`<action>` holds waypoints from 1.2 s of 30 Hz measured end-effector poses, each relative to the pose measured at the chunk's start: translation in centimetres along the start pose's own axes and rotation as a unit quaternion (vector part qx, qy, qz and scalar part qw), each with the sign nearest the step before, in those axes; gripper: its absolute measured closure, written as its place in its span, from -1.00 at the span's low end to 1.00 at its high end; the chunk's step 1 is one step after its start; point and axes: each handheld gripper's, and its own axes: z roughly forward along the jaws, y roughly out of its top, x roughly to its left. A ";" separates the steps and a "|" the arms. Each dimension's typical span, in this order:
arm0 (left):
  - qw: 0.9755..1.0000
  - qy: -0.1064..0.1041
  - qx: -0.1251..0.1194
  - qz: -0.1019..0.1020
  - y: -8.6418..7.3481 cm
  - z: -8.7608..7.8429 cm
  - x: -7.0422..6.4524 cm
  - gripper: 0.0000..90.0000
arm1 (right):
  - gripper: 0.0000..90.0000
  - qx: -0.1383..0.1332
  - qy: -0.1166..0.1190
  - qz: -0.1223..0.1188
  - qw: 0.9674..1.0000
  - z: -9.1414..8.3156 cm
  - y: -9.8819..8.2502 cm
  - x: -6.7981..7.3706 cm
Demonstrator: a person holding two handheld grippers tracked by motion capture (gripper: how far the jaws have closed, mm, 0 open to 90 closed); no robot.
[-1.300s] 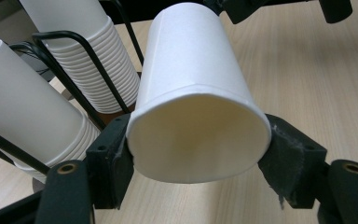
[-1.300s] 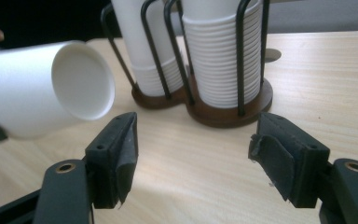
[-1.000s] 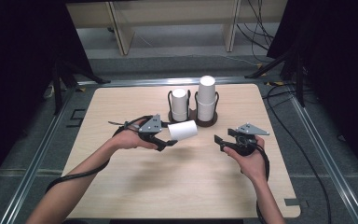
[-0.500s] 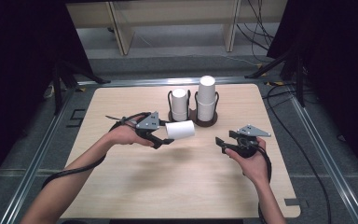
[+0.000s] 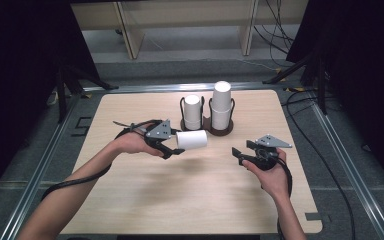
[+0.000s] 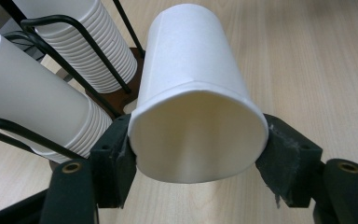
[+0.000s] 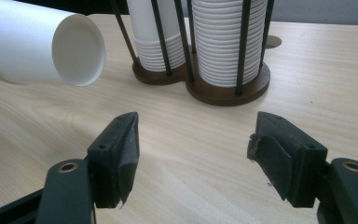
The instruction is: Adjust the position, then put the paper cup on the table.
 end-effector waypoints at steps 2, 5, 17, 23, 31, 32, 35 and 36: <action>1.000 0.003 0.004 0.003 0.0 0.0 0.0 -0.26 | -0.28 -0.001 -0.005 -0.017 1.000 0.0 0.0 -0.2; 1.000 0.003 0.013 0.008 0.0 0.0 0.1 -0.26 | -0.28 0.002 -0.001 -0.001 1.000 0.0 0.0 0.1; 0.998 -0.001 0.058 0.018 0.5 -0.5 0.4 -0.25 | -0.28 0.024 0.002 -0.043 0.999 0.9 0.5 0.5; 0.996 -0.004 0.079 0.031 0.8 -0.4 0.4 -0.25 | -0.28 0.028 0.005 -0.079 0.997 1.2 0.4 0.3; 0.994 -0.009 0.100 0.041 1.5 -0.4 0.6 -0.25 | -0.32 0.037 0.006 -0.084 0.996 1.2 0.2 0.8; 0.993 -0.011 0.106 0.046 1.6 -0.5 0.6 -0.25 | -0.32 0.042 0.000 -0.092 0.995 1.1 0.2 0.8; 0.991 -0.016 0.121 0.053 2.0 -0.6 0.6 -0.25 | -0.34 0.051 0.004 -0.106 0.993 1.1 0.2 1.1; 0.991 -0.017 0.123 0.054 2.1 -0.5 0.6 -0.25 | -0.34 0.055 0.006 -0.101 0.993 1.1 0.2 1.2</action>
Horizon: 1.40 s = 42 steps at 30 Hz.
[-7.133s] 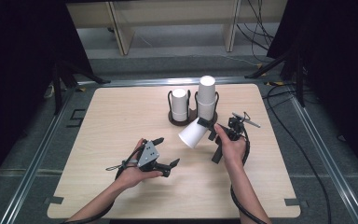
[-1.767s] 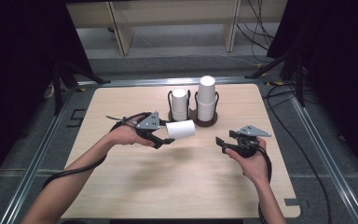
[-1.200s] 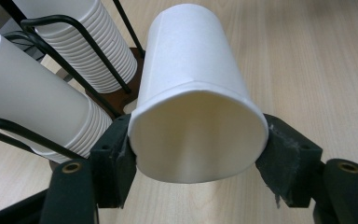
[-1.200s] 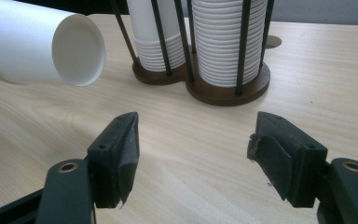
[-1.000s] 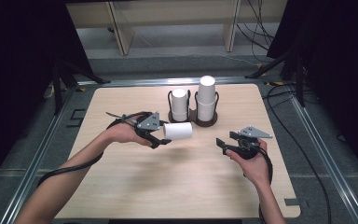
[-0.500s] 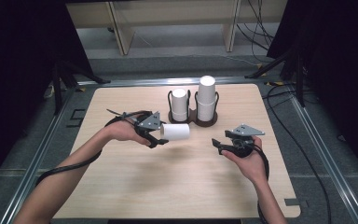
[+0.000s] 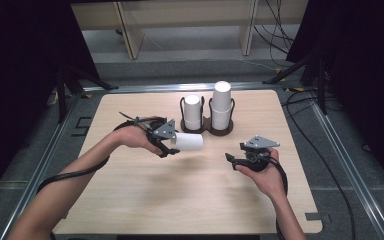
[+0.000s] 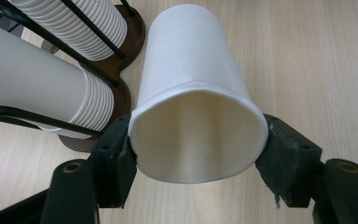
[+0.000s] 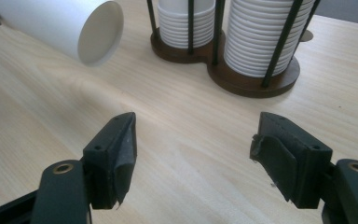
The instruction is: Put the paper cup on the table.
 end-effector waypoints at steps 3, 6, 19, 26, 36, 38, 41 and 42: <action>1.000 -0.004 0.010 0.007 0.3 -0.1 0.1 -0.25 | -0.35 0.006 -0.001 -0.010 1.000 0.1 0.0 0.1; 1.000 -0.006 0.017 0.014 0.6 0.0 0.1 -0.25 | -0.36 0.013 0.002 -0.007 1.000 0.1 0.0 0.3; 0.998 -0.036 0.043 0.030 1.1 0.4 -0.1 -0.25 | -0.36 0.027 0.021 -0.048 0.998 0.6 0.5 0.8; 0.997 -0.041 0.056 0.038 1.4 0.3 -0.1 -0.25 | -0.36 0.035 0.037 -0.066 0.997 0.9 1.2 1.4; 0.994 -0.051 0.077 0.050 1.7 0.3 -0.1 -0.25 | -0.36 0.055 0.060 -0.105 0.991 1.6 1.8 2.3; 0.994 -0.051 0.082 0.053 1.7 0.3 -0.1 -0.25 | -0.36 0.060 0.065 -0.093 0.992 1.7 1.9 2.6; 0.993 -0.052 0.086 0.054 1.8 0.2 -0.1 -0.25 | -0.36 0.058 0.067 -0.098 0.991 1.9 2.1 2.8; 0.993 -0.053 0.087 0.054 1.8 0.2 -0.1 -0.25 | -0.36 0.051 0.066 -0.119 0.989 2.0 2.2 2.6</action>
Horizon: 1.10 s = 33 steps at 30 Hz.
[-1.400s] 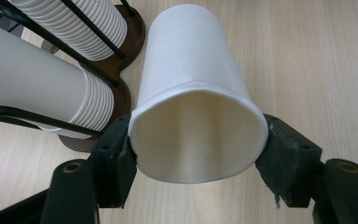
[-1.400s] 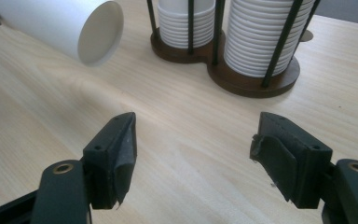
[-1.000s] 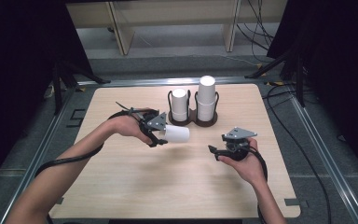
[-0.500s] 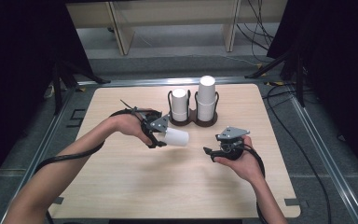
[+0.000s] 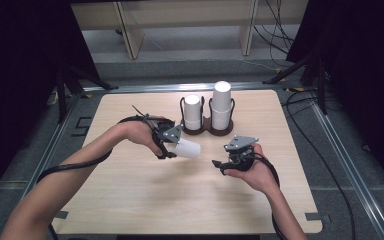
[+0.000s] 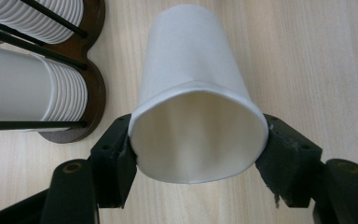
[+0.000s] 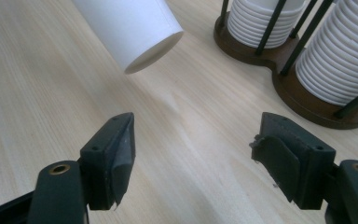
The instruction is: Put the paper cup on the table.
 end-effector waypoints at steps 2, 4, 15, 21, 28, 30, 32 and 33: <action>1.000 -0.001 0.005 0.004 0.1 -0.1 0.0 -0.25 | -0.37 0.003 0.003 0.006 1.000 0.1 0.1 0.2; 1.000 -0.005 0.009 0.007 0.2 -0.1 -0.1 -0.25 | -0.37 0.005 0.007 0.006 1.000 0.2 0.3 0.3; 0.999 -0.020 0.032 0.029 0.9 -0.2 -0.3 -0.25 | -0.38 0.010 0.019 -0.019 1.000 0.7 1.1 0.7; 0.997 -0.023 0.051 0.049 1.1 -0.4 -0.2 -0.25 | -0.39 0.013 0.025 -0.019 0.999 1.0 1.4 1.0; 0.997 -0.022 0.058 0.048 1.3 -0.4 -0.3 -0.25 | -0.39 0.014 0.030 -0.026 0.999 1.4 1.7 1.4; 0.998 -0.023 0.046 0.037 1.3 -0.4 -0.4 -0.25 | -0.40 0.013 0.032 -0.030 0.999 1.5 1.8 1.5; 0.996 -0.022 0.066 0.063 1.5 -0.6 -0.2 -0.25 | -0.40 0.016 0.033 -0.025 0.999 1.6 1.9 1.7; 0.996 -0.023 0.063 0.060 1.5 -0.6 -0.3 -0.25 | -0.40 0.014 0.031 -0.029 0.999 1.6 2.0 1.7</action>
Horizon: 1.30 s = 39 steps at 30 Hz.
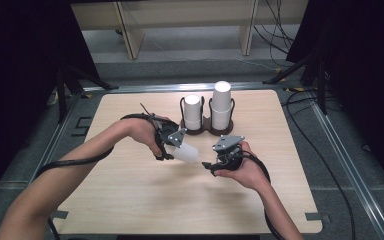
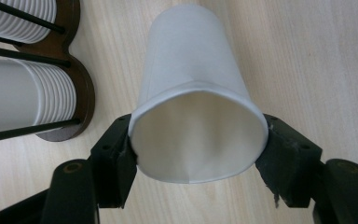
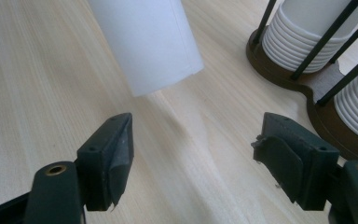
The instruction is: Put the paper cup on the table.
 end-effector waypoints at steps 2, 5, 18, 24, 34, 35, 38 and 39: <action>1.000 0.000 0.002 0.002 0.1 -0.1 0.0 -0.25 | -0.40 -0.002 0.003 -0.004 1.000 0.1 0.2 0.0; 1.000 0.000 0.004 0.001 0.1 -0.2 0.1 -0.25 | -0.41 -0.001 0.004 -0.005 1.000 0.2 0.4 0.1; 1.000 -0.008 0.025 0.003 0.1 -0.1 0.2 -0.25 | -0.42 0.000 0.010 -0.019 1.000 0.5 1.0 0.3; 0.999 -0.012 0.044 0.016 0.2 -0.2 0.4 -0.25 | -0.42 0.003 0.013 -0.012 1.000 0.6 1.3 0.5; 0.998 -0.018 0.057 0.028 0.7 -0.2 0.6 -0.25 | -0.42 0.003 0.019 -0.030 0.999 1.5 2.0 0.9; 0.999 -0.017 0.047 0.015 0.7 -0.1 0.4 -0.25 | -0.42 0.005 0.020 -0.033 0.999 1.5 2.1 0.9; 0.998 -0.017 0.049 0.017 0.8 -0.1 0.4 -0.25 | -0.42 -0.004 0.026 -0.041 0.999 1.8 2.4 0.9; 0.998 -0.018 0.050 0.019 0.9 0.0 0.4 -0.25 | -0.42 -0.006 0.026 -0.044 0.999 1.8 2.5 1.0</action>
